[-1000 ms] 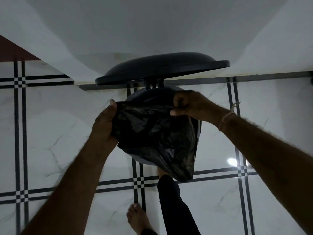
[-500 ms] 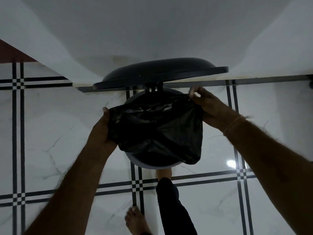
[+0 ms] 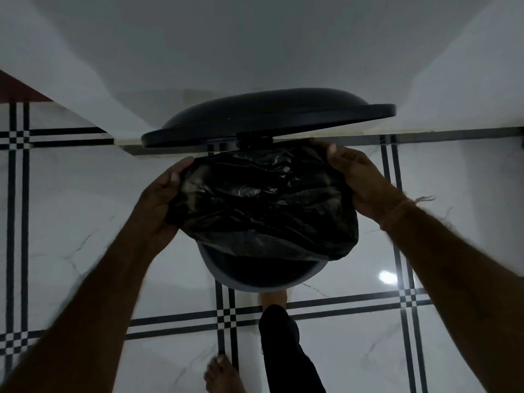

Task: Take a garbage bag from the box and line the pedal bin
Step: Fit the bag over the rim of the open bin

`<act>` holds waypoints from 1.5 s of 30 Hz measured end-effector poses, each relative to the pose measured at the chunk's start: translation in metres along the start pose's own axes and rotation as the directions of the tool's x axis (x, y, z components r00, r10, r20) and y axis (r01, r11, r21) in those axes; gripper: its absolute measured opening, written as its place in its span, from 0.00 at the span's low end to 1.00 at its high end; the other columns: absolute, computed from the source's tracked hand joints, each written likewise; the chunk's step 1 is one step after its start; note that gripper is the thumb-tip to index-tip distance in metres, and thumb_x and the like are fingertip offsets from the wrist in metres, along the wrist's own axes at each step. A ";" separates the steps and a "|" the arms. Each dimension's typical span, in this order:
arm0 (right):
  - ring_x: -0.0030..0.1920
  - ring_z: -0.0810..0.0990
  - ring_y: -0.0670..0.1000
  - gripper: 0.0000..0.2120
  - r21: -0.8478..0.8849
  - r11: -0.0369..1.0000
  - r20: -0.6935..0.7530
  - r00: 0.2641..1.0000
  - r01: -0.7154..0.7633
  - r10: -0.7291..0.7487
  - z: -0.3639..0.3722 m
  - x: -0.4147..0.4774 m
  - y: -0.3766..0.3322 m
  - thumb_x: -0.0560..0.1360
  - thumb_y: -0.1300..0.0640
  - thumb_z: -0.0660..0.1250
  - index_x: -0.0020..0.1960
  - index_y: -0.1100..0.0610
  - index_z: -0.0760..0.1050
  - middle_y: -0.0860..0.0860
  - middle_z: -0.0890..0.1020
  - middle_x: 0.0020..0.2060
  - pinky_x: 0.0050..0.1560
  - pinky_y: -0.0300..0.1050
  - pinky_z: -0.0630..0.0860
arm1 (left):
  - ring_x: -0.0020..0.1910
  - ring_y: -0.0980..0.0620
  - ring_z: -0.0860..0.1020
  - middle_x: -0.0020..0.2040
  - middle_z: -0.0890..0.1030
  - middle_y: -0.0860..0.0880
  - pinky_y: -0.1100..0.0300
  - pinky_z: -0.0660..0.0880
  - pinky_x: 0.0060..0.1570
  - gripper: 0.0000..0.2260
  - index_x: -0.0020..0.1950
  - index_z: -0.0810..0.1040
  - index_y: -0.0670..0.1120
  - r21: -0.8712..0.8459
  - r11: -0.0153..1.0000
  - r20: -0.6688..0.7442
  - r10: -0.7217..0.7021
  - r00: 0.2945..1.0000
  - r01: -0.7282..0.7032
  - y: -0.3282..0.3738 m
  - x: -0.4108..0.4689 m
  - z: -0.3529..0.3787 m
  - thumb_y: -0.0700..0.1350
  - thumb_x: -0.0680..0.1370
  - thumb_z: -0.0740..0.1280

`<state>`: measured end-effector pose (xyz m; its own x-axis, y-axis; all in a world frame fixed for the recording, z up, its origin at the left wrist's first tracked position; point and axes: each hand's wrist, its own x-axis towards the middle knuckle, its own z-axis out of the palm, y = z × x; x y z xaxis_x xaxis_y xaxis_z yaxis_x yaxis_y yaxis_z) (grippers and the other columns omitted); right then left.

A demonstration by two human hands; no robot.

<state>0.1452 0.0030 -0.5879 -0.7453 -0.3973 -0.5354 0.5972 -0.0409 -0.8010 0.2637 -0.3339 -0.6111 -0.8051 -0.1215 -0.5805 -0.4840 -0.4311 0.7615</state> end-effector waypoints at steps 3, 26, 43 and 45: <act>0.64 0.82 0.56 0.20 -0.119 0.993 -0.010 1.000 0.001 -0.002 0.002 0.015 0.001 0.87 0.52 0.54 0.72 0.60 0.74 0.58 0.82 0.64 0.62 0.49 0.81 | 0.69 0.47 0.77 0.71 0.78 0.45 0.55 0.76 0.66 0.19 0.76 0.71 0.43 0.121 0.992 0.045 0.027 0.999 -0.032 0.001 0.022 -0.008 0.44 0.85 0.56; 0.57 0.84 0.60 0.16 0.024 0.995 -0.214 0.972 -0.093 0.096 -0.030 -0.050 0.053 0.82 0.63 0.64 0.68 0.67 0.74 0.64 0.83 0.59 0.53 0.50 0.84 | 0.57 0.47 0.83 0.62 0.83 0.44 0.54 0.83 0.51 0.27 0.69 0.76 0.44 -0.209 0.952 -0.072 -0.245 0.967 0.226 -0.063 -0.047 -0.015 0.50 0.73 0.76; 0.27 0.67 0.42 0.14 0.369 0.903 -0.463 0.798 -0.222 0.385 0.017 -0.127 0.116 0.82 0.44 0.64 0.50 0.55 0.79 0.45 0.83 0.36 0.25 0.33 0.60 | 0.47 0.55 0.78 0.46 0.84 0.53 0.54 0.75 0.51 0.11 0.45 0.87 0.51 -0.519 0.752 -0.105 -0.528 0.843 0.407 -0.112 -0.119 0.025 0.55 0.78 0.67; 0.24 0.67 0.41 0.14 0.430 0.882 -0.502 0.761 -0.192 0.411 0.023 -0.128 0.117 0.83 0.46 0.63 0.48 0.55 0.77 0.46 0.82 0.34 0.22 0.33 0.59 | 0.42 0.55 0.78 0.44 0.83 0.53 0.57 0.76 0.43 0.12 0.44 0.87 0.51 -0.528 0.754 -0.116 -0.520 0.846 0.391 -0.111 -0.119 0.027 0.55 0.79 0.67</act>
<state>0.3170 0.0282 -0.6069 -0.4704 0.1416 -0.8710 0.7976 -0.3541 -0.4883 0.4037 -0.2470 -0.6192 -0.3896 0.0177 -0.9208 -0.4991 -0.8444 0.1949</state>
